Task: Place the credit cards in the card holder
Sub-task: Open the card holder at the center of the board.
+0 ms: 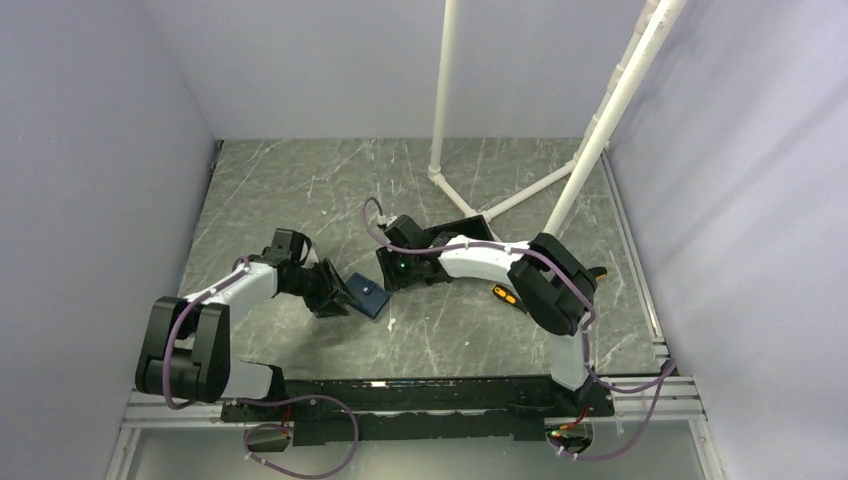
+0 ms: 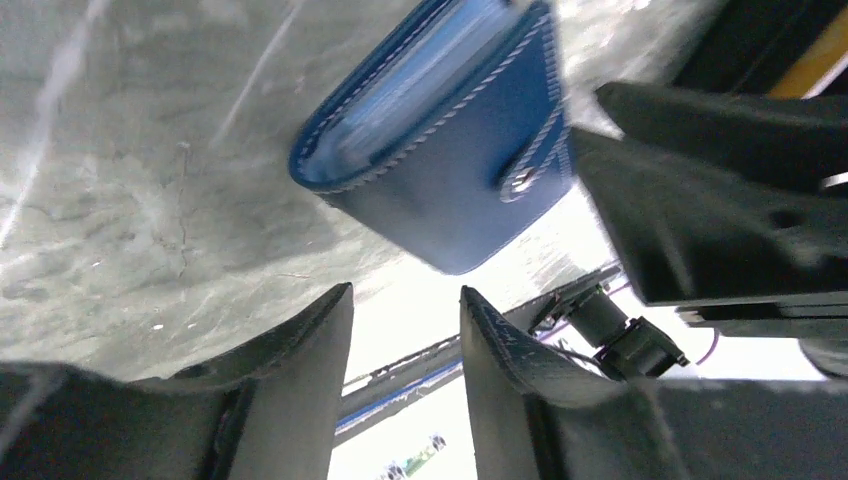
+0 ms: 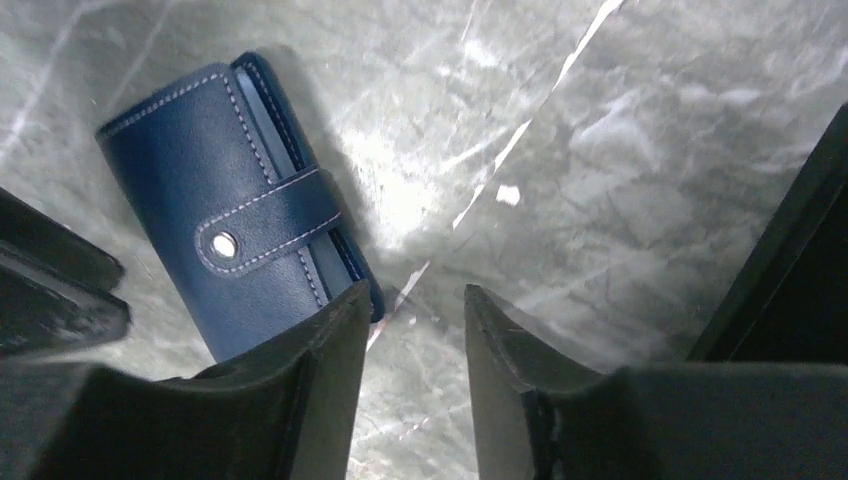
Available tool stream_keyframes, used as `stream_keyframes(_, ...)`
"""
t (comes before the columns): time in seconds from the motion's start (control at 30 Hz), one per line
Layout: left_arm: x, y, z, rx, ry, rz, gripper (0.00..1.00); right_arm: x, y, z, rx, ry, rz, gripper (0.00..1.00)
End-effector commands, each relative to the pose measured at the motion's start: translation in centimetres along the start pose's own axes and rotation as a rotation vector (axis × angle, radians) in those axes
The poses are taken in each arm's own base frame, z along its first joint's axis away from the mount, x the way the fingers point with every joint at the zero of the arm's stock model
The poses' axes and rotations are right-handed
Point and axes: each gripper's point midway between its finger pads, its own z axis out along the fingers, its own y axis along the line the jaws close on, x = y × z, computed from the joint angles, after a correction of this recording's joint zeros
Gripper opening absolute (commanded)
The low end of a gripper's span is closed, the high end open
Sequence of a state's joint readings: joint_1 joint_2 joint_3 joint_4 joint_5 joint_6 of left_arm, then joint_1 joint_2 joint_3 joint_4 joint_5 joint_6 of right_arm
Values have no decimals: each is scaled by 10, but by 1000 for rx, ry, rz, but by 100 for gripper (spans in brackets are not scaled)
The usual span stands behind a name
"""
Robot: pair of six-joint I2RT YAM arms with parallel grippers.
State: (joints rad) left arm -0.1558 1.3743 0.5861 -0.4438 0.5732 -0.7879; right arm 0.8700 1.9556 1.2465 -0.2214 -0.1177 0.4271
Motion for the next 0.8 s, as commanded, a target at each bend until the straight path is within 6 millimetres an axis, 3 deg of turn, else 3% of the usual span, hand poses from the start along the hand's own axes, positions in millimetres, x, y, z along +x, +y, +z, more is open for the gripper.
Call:
stream_keyframes(0.0,-27,-21,-21,-7,-125,74,44,-6,10,-23,103,-29,-106,47)
stream_keyframes(0.1,-40,-34,-22,33,-171,99,37,-14,24,-27,116,-87,-208,51)
stream_keyframes(0.37,-58,-54,-4,152,-119,99,0,-42,50,-45,17,-252,-365,48)
stream_keyframes(0.53,-57,-33,14,104,-89,54,0,-45,65,-37,-17,-233,-344,47)
stream_keyframes(0.77,-51,-9,23,42,-101,-19,0,-37,76,-25,63,-294,-300,51)
